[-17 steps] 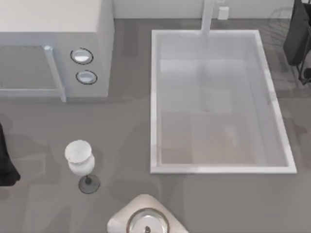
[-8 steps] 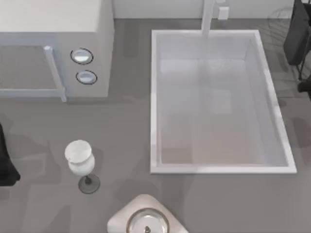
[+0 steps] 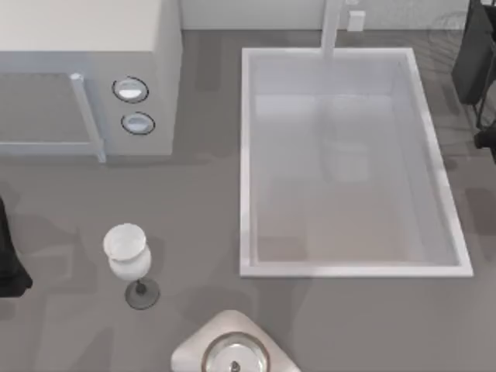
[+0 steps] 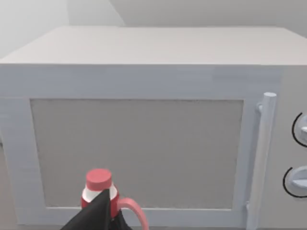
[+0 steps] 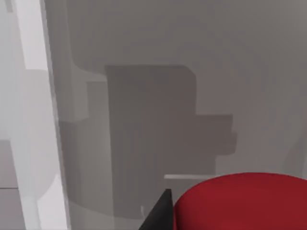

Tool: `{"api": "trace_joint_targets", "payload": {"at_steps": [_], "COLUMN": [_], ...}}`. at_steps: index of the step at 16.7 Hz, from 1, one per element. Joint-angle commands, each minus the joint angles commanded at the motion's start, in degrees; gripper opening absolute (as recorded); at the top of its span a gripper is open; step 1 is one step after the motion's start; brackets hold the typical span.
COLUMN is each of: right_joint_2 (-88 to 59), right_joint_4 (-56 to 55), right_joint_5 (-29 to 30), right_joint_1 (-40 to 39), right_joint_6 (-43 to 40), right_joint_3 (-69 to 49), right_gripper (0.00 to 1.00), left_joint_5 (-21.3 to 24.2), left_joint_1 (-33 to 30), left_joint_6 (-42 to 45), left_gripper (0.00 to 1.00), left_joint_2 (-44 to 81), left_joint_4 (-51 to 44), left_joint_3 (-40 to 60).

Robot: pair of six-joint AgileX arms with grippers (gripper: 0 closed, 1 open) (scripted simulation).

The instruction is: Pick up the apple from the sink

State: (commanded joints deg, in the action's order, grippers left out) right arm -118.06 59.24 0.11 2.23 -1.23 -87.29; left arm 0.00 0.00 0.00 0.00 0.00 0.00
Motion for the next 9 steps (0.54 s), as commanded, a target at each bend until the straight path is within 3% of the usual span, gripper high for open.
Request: {"api": "trace_joint_targets", "payload": {"at_steps": [3, 9], "right_joint_2": [0.0, 0.0], "right_joint_4": [0.0, 0.0], "right_joint_5": [0.0, 0.0], "right_joint_1": [0.0, 0.0], "right_joint_6": [0.0, 0.0], "right_joint_3": [0.0, 0.0], "right_gripper": [0.98, 1.0], "left_joint_5": [0.0, 0.0], "left_joint_1": [0.0, 0.0], "left_joint_6": [0.0, 0.0], "left_gripper": [1.0, 1.0], "left_joint_2": [0.0, 0.0], "left_joint_4": [0.0, 0.0], "left_joint_3": [0.0, 0.0]}}
